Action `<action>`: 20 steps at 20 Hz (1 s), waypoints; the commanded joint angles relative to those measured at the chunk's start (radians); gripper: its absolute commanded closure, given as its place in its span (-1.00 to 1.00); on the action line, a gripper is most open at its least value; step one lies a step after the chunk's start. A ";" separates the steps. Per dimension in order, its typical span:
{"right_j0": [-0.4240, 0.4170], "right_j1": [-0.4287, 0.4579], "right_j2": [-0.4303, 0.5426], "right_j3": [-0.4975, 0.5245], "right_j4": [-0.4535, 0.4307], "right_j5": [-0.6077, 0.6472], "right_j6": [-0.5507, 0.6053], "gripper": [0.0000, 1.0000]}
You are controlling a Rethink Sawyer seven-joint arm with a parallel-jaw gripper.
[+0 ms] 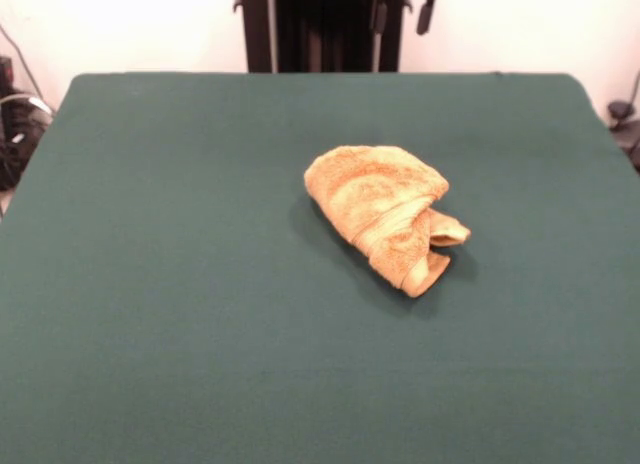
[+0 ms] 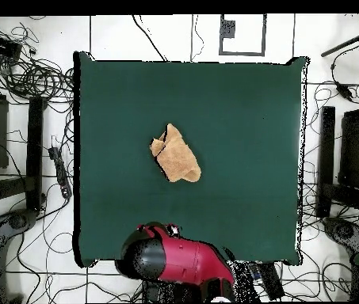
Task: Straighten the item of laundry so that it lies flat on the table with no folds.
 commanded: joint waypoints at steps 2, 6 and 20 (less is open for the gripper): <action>0.002 0.099 0.076 -0.009 0.010 -0.136 0.196 -1.00; 0.005 0.116 0.070 -0.005 0.006 -0.164 0.196 -1.00; 0.015 0.130 0.080 -0.038 0.035 -0.158 0.200 -1.00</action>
